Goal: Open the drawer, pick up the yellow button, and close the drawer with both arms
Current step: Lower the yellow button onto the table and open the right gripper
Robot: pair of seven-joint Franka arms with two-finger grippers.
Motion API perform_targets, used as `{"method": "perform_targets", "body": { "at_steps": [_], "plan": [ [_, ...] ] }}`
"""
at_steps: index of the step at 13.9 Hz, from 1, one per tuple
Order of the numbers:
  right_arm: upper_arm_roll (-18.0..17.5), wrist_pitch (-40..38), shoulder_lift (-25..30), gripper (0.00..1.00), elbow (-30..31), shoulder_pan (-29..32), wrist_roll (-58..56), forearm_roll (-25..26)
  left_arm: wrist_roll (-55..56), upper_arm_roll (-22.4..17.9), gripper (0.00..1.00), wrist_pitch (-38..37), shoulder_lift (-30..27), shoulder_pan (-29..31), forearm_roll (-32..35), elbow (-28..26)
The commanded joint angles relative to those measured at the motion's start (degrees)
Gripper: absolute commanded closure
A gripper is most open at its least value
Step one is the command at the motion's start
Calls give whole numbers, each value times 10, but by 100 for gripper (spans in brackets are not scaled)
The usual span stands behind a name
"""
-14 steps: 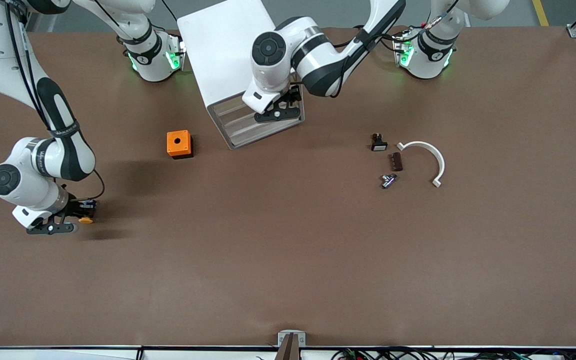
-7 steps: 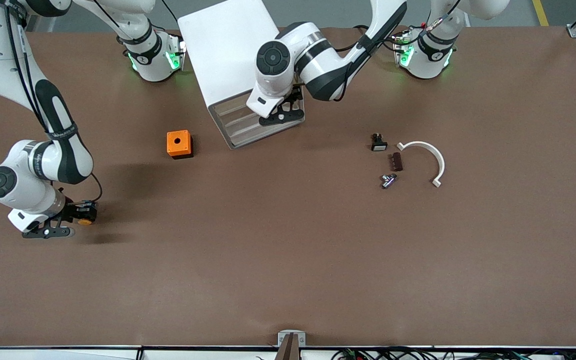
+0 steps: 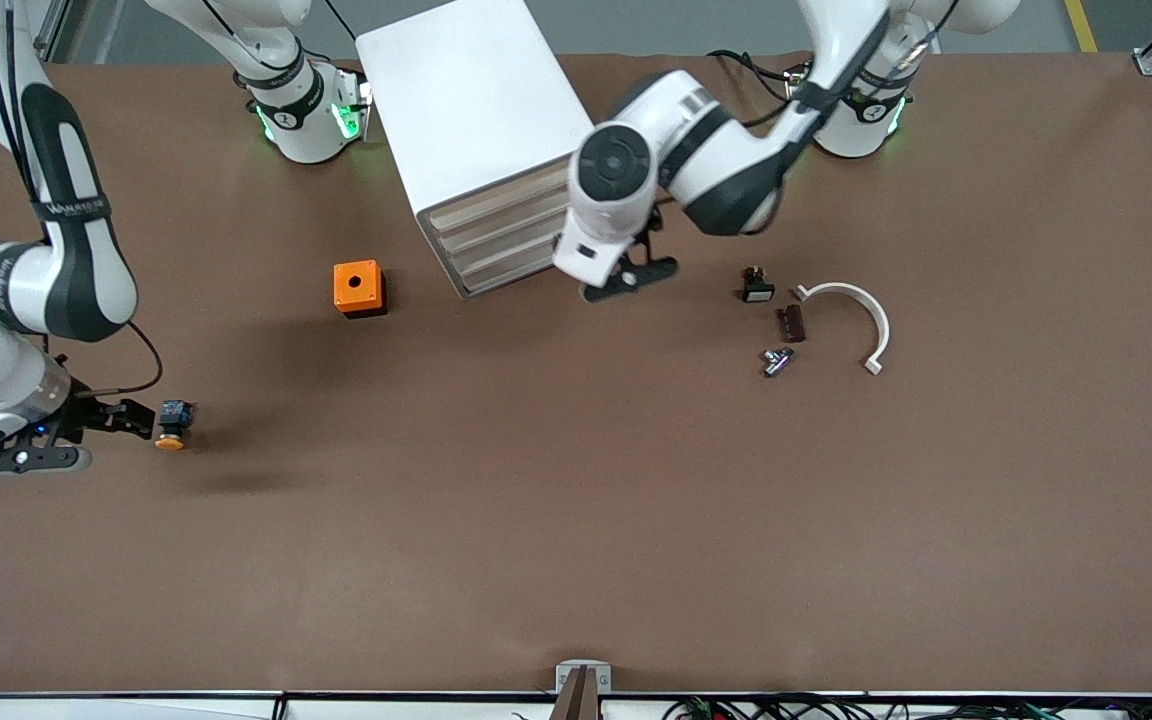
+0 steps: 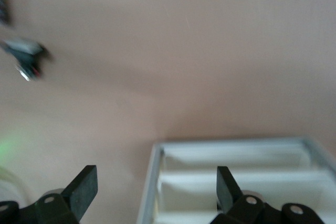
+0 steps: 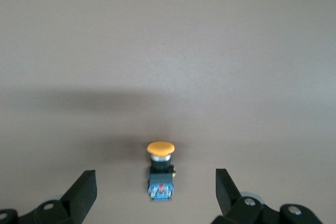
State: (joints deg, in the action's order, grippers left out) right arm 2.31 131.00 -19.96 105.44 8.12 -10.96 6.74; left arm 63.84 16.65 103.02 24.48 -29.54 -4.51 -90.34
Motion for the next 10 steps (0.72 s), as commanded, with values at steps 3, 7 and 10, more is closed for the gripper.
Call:
{"method": "perform_targets", "body": {
  "at_steps": [3, 7, 10],
  "plan": [
    [-2, -178, 63, 0, -86, -27, 19, 7, -26, 4, 0, -15, -33, 89, 71, 13],
    [-2, -264, 63, 0, -181, -47, 20, 6, -69, 3, 0, -17, -83, 173, 72, 13],
    [-3, -304, 63, 0, -215, -63, 32, 6, -173, 3, 0, -50, -123, 241, 72, 12]
  ]
}}
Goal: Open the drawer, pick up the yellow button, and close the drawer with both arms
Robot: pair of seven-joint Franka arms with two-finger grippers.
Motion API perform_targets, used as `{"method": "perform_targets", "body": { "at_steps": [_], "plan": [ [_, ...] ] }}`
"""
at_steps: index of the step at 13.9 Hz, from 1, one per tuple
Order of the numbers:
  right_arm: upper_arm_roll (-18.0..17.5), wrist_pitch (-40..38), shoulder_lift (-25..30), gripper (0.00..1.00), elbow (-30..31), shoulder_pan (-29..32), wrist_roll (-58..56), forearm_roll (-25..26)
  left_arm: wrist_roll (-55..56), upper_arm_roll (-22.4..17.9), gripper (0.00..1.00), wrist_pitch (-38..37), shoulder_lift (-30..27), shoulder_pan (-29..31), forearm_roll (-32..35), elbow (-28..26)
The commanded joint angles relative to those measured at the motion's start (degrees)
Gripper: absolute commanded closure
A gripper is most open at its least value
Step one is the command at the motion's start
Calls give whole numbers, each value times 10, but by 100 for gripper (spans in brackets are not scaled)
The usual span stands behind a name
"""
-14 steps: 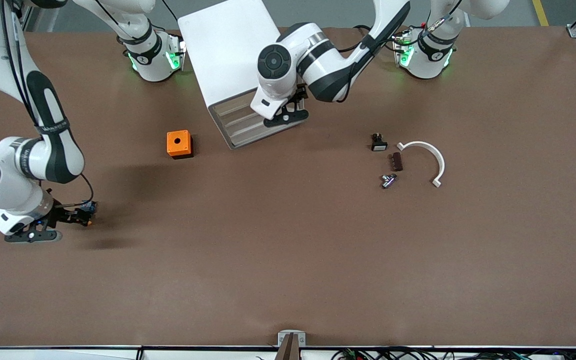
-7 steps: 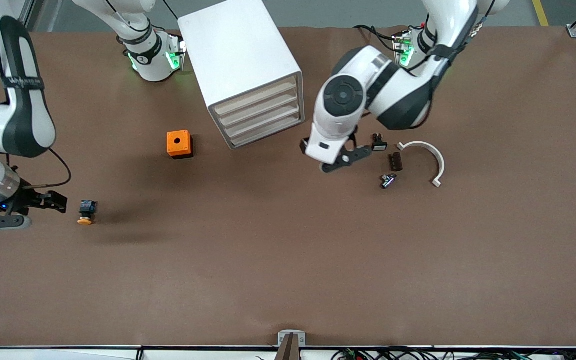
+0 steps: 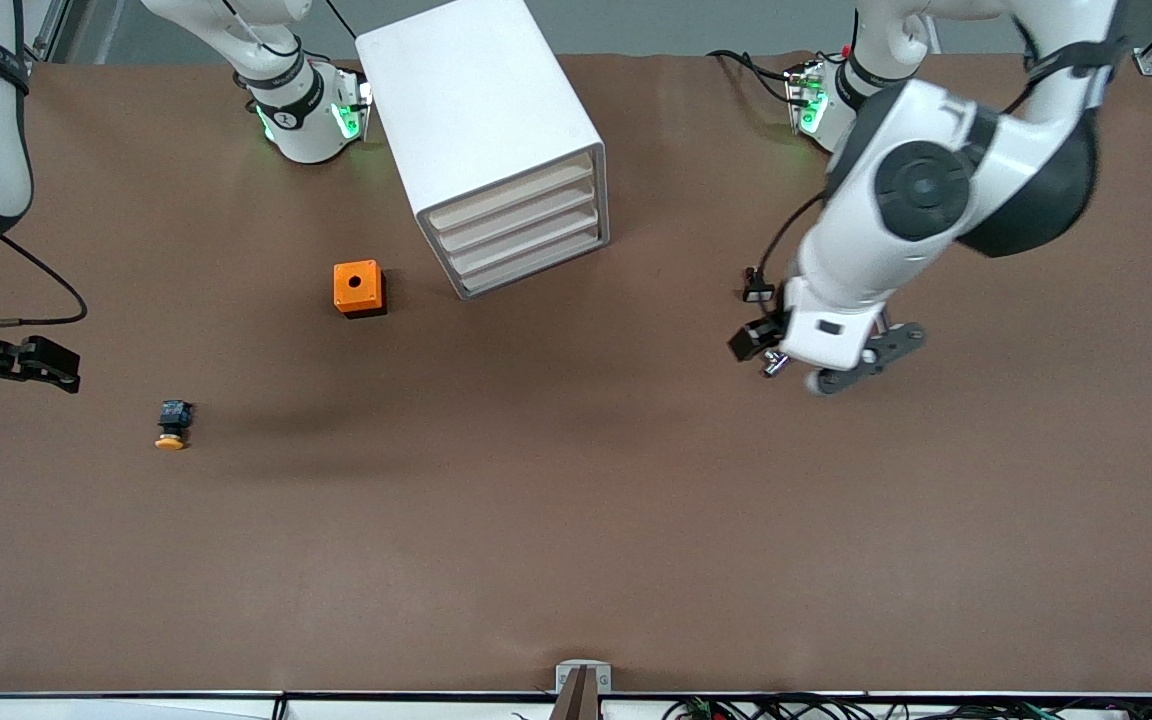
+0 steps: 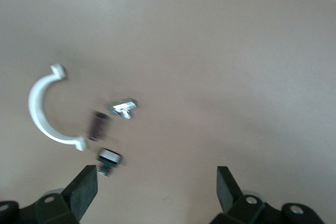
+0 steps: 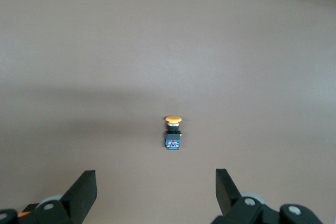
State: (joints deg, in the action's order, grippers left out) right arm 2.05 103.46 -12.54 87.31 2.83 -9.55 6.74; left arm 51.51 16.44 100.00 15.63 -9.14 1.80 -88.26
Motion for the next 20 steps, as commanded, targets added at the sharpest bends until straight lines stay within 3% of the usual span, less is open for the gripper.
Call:
{"method": "perform_targets", "body": {
  "at_steps": [1, 5, 9, 18, 19, 20],
  "plan": [
    [0, -49, -11, 0, -49, -19, 36, 6, -87, 6, 0, -24, -48, 60, 9, -9],
    [-1, -120, -8, 0, -96, -39, 65, -8, -216, 7, 0, -63, -94, 131, 7, -9],
    [5, -137, 6, 0, -100, -34, 55, -39, -292, 6, 0, -79, -119, 173, 7, -9],
    [1, -149, 6, 0, -100, -35, 55, -38, -361, 5, 0, -117, -163, 185, 3, -9],
    [1, -148, 6, 0, -100, -35, 55, -38, -390, -1, 0, -119, -172, 183, 0, -15],
    [1, -148, 6, 0, -101, -35, 56, -38, -412, -31, 0, -125, -180, 167, 0, -16]
  ]
}}
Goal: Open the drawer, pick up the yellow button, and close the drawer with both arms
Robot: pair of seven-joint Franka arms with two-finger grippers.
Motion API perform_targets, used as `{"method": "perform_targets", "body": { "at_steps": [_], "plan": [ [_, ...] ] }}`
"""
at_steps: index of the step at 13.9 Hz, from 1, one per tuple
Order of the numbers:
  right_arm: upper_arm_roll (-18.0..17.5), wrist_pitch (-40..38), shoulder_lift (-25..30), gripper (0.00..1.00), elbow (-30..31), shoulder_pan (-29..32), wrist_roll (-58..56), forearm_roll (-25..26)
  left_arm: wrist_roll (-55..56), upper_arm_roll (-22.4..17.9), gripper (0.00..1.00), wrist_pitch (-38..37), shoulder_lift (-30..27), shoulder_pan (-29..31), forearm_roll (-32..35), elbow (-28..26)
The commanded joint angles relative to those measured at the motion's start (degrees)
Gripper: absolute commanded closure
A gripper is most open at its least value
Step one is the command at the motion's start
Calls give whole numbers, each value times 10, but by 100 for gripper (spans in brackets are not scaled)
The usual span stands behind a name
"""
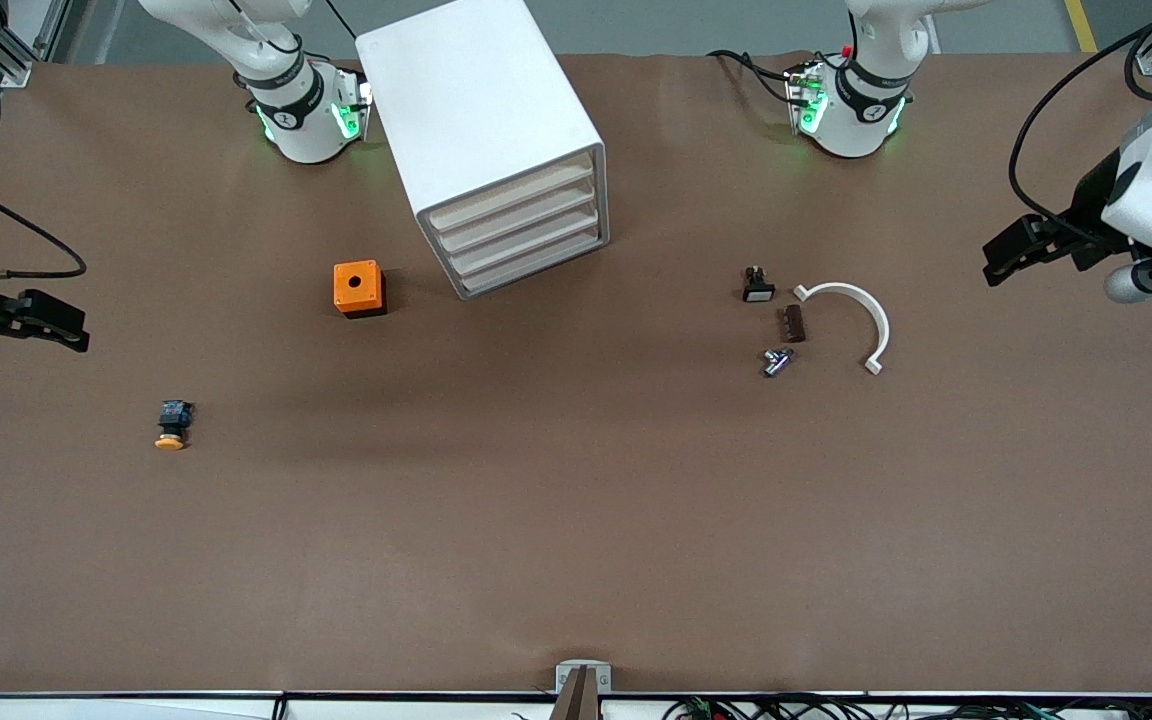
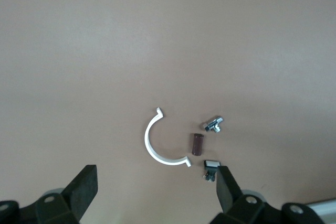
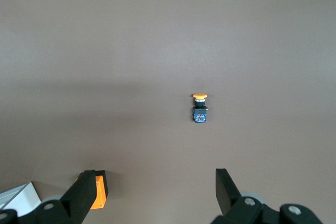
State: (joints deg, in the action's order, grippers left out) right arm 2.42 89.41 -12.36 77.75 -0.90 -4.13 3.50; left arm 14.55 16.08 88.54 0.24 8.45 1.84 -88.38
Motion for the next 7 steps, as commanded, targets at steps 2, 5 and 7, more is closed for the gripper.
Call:
{"method": "perform_targets", "body": {
  "at_steps": [2, 5, 7],
  "plan": [
    [-2, -7, 4, 0, -5, 0, 3, -4, -72, -98, 0, -25, -37, -63, -3, -15],
    [-3, -4, 3, 0, -5, -9, 6, -3, -83, -102, 0, -28, -59, -59, -15, -37],
    [-3, -2, 3, 0, -5, -7, 8, -5, -83, -101, 0, -29, -60, -60, -14, -36]
  ]
}}
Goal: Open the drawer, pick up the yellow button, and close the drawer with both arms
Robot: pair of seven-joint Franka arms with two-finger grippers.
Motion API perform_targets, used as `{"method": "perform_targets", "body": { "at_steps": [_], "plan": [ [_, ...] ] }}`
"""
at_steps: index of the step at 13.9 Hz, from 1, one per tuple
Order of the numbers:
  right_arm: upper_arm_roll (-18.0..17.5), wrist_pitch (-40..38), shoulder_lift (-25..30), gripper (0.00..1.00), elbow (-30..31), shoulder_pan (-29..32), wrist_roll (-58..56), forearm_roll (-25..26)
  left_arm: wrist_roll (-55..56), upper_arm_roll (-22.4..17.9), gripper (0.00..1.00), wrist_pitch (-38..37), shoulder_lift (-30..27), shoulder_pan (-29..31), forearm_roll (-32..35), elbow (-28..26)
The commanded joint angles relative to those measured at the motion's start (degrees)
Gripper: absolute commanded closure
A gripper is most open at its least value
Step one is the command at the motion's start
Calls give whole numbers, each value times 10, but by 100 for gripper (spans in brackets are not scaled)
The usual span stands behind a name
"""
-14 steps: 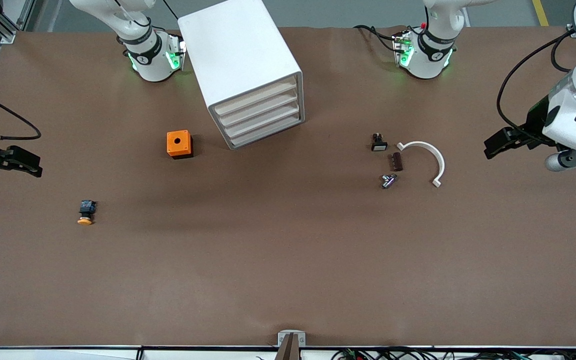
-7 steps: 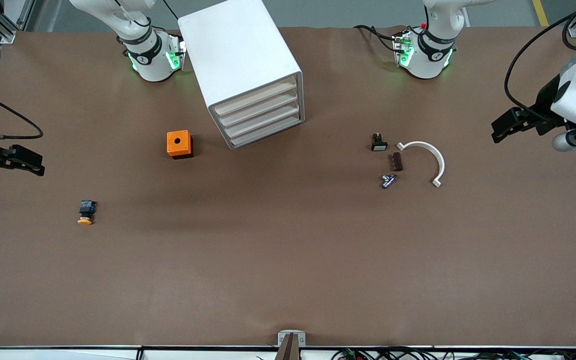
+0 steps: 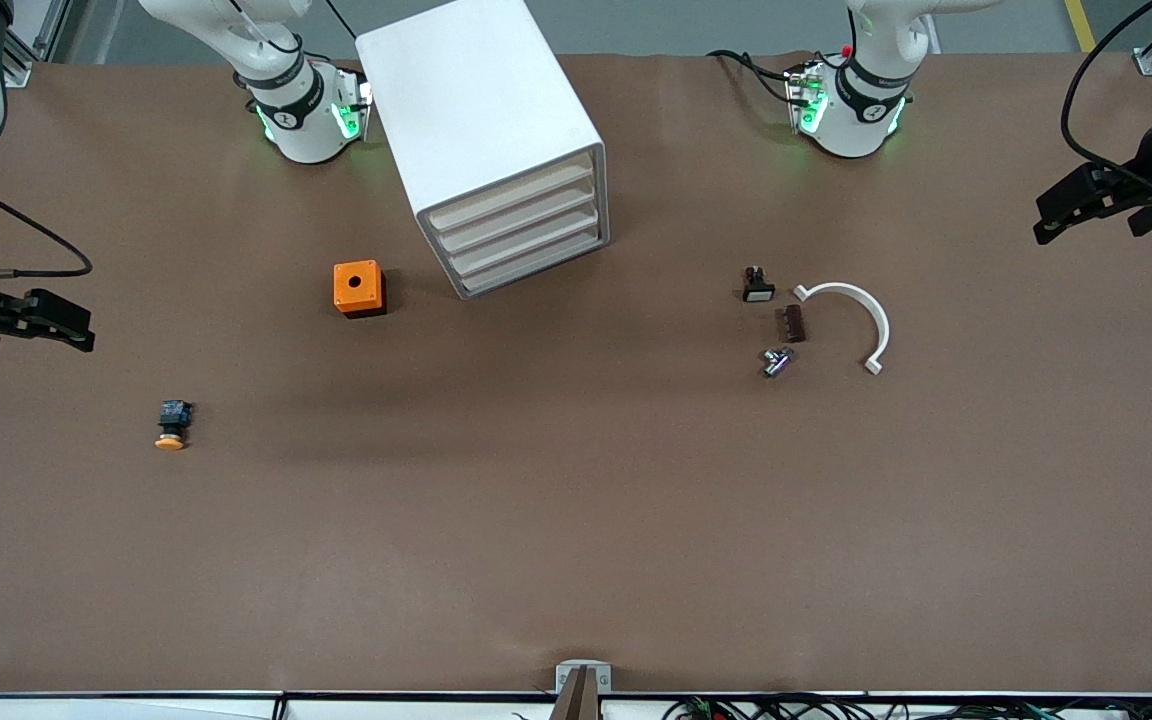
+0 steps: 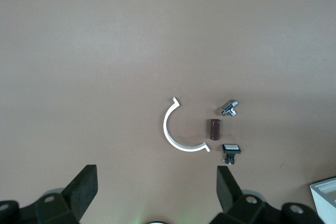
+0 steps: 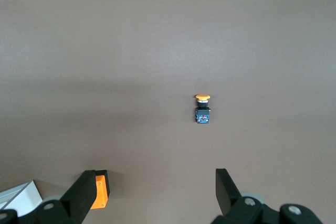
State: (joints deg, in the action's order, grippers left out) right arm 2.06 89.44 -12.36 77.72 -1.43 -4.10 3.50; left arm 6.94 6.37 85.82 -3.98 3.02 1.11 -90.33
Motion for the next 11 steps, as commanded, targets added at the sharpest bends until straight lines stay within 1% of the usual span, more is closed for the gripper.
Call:
{"method": "perform_targets", "body": {
  "at_steps": [1, 7, 8, 11],
  "plan": [
    [0, -2, 3, 0, -5, -2, 8, -6, -7, -3, 0, -12, -19, -6, -7, -18],
    [0, -3, 3, 0, -5, -1, 9, -12, -7, -4, 0, -27, -16, -6, -3, -8],
    [1, -4, 3, 0, -5, 1, 6, -16, -8, -4, 0, -27, -11, -6, -3, 0],
    [5, -8, 4, 0, -5, 4, 2, -30, -7, -4, 0, -27, -9, -7, -1, 1]
  ]
}}
